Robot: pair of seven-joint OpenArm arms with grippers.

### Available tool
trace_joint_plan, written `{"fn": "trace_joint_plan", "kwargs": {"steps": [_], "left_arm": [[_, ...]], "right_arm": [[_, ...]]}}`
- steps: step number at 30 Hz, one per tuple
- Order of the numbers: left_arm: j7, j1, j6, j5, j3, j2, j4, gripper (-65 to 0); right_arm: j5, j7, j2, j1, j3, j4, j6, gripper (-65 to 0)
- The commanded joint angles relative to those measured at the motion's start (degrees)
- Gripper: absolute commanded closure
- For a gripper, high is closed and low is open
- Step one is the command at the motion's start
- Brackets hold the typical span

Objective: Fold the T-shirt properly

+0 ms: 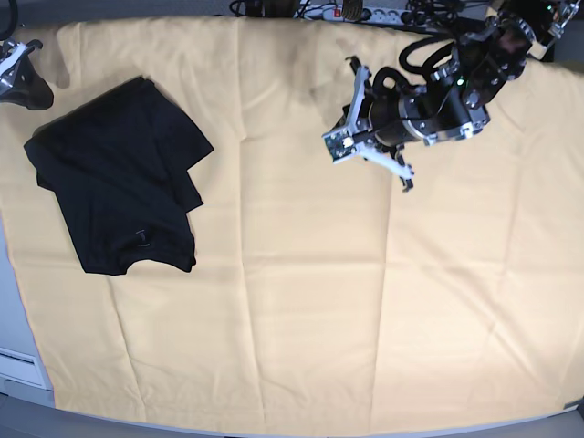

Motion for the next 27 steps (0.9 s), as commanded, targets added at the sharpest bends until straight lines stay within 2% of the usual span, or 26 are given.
{"fn": "trace_joint_plan", "kwargs": {"steps": [1,3,8,13,16,20,24,27], "left_arm": [[-0.9,1.7,-0.1,0.2,-0.4,-2.0,2.8,0.0],[-0.8,6.6,0.9,1.5,-0.4,-5.2,6.4,0.0],[-0.5,17.6,3.6,6.1,-0.4,-14.1,6.8,0.0],[1.1,24.9,8.7,5.9,-0.4,-18.3,6.8,0.0],[2.1,30.1,9.3,8.7,-0.4,-19.5,6.8,0.0],[2.6,37.3,12.7,13.4,-0.4,-19.6,6.8,0.0],[2.5,42.3,16.1,18.7,-0.4,-19.6,6.8,0.0],[1.7,45.8,16.9,20.1,-0.8,-19.6,6.8,0.0]], "right_arm": [[1.1,0.9,0.8,-1.7,0.9,0.7,0.1,0.0],[1.1,0.7,-0.1,-4.8,1.5,0.7,0.1,0.0],[1.1,0.7,-1.6,-12.0,2.4,0.7,0.1,0.0],[1.1,-0.5,-1.7,-18.9,2.4,0.7,0.1,0.0],[1.1,-0.9,-2.8,-22.4,2.4,0.7,0.1,0.0],[1.1,-2.9,-5.2,-25.4,2.4,0.6,0.1,0.0],[1.1,-2.9,-5.5,-26.9,2.4,0.6,0.1,0.0],[1.1,-2.9,-5.5,-27.5,2.4,0.6,0.1,0.0]]}}
